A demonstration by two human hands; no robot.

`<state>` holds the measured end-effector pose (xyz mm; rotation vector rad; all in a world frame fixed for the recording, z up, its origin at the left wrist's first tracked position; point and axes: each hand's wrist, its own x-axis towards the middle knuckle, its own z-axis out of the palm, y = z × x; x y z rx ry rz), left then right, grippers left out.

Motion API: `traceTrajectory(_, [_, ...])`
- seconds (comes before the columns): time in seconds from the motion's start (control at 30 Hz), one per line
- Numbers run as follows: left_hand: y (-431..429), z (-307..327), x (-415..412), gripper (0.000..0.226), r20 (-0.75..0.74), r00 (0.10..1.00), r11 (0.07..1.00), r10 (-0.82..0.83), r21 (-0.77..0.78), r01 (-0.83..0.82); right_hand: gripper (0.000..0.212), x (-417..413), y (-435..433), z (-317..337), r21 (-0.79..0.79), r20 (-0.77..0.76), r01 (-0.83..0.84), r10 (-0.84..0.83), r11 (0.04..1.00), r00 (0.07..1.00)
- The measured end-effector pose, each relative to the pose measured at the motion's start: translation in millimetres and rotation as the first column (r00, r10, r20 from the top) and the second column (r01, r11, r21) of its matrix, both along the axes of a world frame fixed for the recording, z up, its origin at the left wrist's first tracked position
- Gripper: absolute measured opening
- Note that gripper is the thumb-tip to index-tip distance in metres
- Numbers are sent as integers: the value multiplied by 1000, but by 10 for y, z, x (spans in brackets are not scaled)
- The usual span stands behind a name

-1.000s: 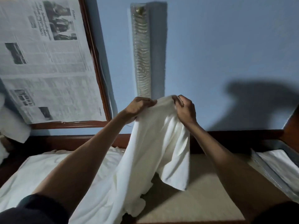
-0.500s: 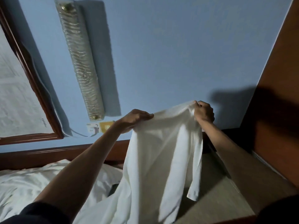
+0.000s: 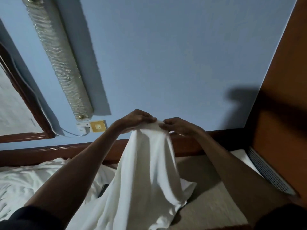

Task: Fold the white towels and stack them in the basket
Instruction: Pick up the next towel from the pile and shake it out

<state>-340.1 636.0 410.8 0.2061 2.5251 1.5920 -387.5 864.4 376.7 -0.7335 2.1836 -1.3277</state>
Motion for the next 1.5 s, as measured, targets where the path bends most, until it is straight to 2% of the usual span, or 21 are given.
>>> traceTrajectory(0.1, [-32,-80,67,41,56,998,1000,7,20,-8,46,-58,68,29,-92,-141,136,-148,986,979])
traceTrajectory(0.2, [-31,-164,115,45,65,997,997,36,71,-41,44,-213,123,49,-206,-193,331,-370,921,909])
traceTrajectory(0.37, [-190,-180,200,49,74,995,995,61,70,-66,47,-480,204,91,-265,-174,658,-706,705,686])
traceTrajectory(0.4, [-256,-180,219,47,72,996,996,58,69,-63,46,-504,213,87,-253,-197,710,-754,657,627])
traceTrajectory(0.43, [-327,-176,228,46,66,996,996,61,62,-65,44,-506,210,97,-219,-247,729,-760,648,601])
traceTrajectory(0.47, [-385,-162,237,46,53,996,996,66,54,-69,36,-510,197,100,-165,-306,703,-714,692,630])
traceTrajectory(0.53, [-442,-130,226,51,12,997,996,81,42,-81,3,-433,138,154,-26,-306,485,-469,874,829])
traceTrajectory(0.57, [-435,-102,221,48,-3,997,996,83,35,-83,21,-397,76,173,43,-236,313,-295,949,926])
traceTrajectory(0.63, [-366,-16,216,33,-15,998,998,64,21,-64,55,-288,-90,200,158,-76,7,5,987,997])
traceTrajectory(0.67, [-322,31,210,28,-30,998,999,47,-1,-47,58,-219,-181,213,198,-23,-92,99,976,995])
traceTrajectory(0.73, [-256,103,193,24,-65,998,997,1,-82,-6,41,-165,-321,215,217,4,-197,200,956,980])
traceTrajectory(0.8, [-242,136,181,23,-65,998,993,-13,-118,5,20,-153,-338,232,123,4,-196,197,973,980])
traceTrajectory(0.9, [-248,110,205,29,-21,998,997,55,-54,-56,25,-200,-268,236,-33,-22,-145,144,989,989])
traceTrajectory(1.03, [-196,-120,208,34,34,989,989,141,39,-142,37,-409,-247,195,-139,-161,126,-148,982,976])
traceTrajectory(1.13, [-278,-230,188,44,27,979,979,201,29,-202,39,-587,-137,94,-215,-227,444,-487,870,844])
traceTrajectory(1.17, [-330,-231,178,48,26,977,977,212,30,-213,37,-621,-97,63,-217,-255,514,-556,830,791])
traceTrajectory(1.2, [-375,-212,167,53,21,976,975,217,35,-218,31,-638,-67,41,-215,-280,522,-564,825,777])
traceTrajectory(1.27, [-433,-142,135,61,-10,978,978,206,43,-206,14,-605,-63,62,-176,-262,347,-383,921,886])
traceTrajectory(1.33, [-414,-69,95,57,-47,985,986,168,22,-167,45,-510,-142,140,-51,-150,72,-78,996,986])
traceTrajectory(1.4, [-347,-3,53,40,-57,991,993,118,-11,-119,55,-436,-259,170,72,-49,-93,97,993,994])
traceTrajectory(1.5, [-275,60,34,27,-61,995,996,74,-47,-77,29,-395,-372,138,96,-19,-164,167,982,986])
